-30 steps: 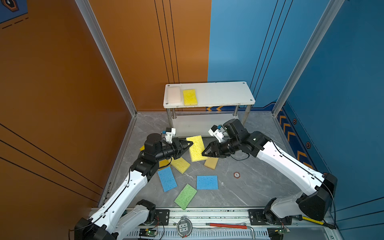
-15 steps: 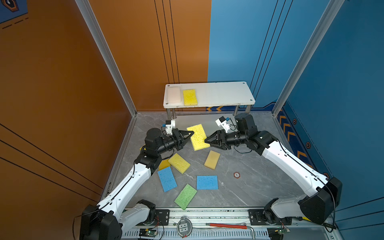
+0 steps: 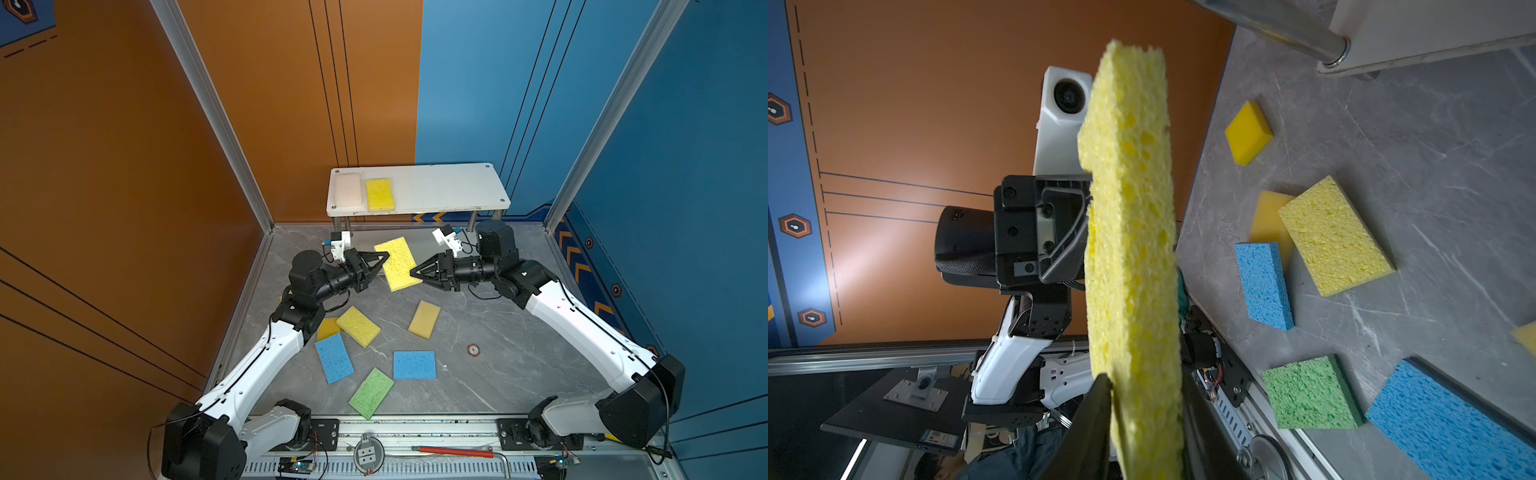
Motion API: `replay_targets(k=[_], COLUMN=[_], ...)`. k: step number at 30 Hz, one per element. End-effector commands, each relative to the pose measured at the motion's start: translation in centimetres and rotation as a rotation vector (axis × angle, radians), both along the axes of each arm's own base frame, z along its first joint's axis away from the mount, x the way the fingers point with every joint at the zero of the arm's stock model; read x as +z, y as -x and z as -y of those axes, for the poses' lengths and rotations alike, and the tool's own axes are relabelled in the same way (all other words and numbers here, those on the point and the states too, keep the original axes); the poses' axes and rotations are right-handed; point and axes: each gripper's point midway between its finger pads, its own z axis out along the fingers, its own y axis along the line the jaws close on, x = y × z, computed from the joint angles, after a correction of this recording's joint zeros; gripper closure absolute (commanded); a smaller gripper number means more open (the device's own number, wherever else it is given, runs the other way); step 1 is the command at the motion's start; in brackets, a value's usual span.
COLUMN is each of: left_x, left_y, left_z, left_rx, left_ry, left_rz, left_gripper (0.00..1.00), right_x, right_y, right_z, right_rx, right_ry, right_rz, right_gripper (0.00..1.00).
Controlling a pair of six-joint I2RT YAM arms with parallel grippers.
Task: Place and organize the cleaning sponges onto the shelf
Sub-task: 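Lift the yellow cellulose sponge upright with the right gripper while the left gripper approaches it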
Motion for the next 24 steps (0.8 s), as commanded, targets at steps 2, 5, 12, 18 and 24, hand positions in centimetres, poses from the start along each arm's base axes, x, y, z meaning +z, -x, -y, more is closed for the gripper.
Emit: replay_targets(k=[2, 5, 12, 18, 24], left_x=[1.3, 1.3, 1.6, 1.6, 1.4], left_y=[-0.2, -0.3, -0.2, -0.1, 0.1], left_z=[-0.1, 0.0, 0.4, 0.5, 0.5], left_rx=[0.019, 0.02, 0.01, 0.006, 0.003], left_ry=[0.011, 0.01, 0.01, 0.011, 0.01], left_rz=[0.052, 0.051, 0.057, 0.057, 0.054], left_gripper=[0.9, 0.91, 0.81, 0.61, 0.36], right_x=[0.5, 0.6, 1.6, 1.9, 1.6], right_y=[-0.1, 0.0, -0.1, 0.1, 0.1], right_z=[0.5, 0.8, 0.9, 1.1, 1.3], right_rx=[-0.002, -0.006, -0.019, -0.027, -0.041], right_ry=[-0.022, -0.024, -0.034, -0.036, -0.029], right_rz=[0.017, 0.017, 0.038, 0.045, 0.042], right_gripper=[0.76, 0.79, 0.86, 0.87, 0.88])
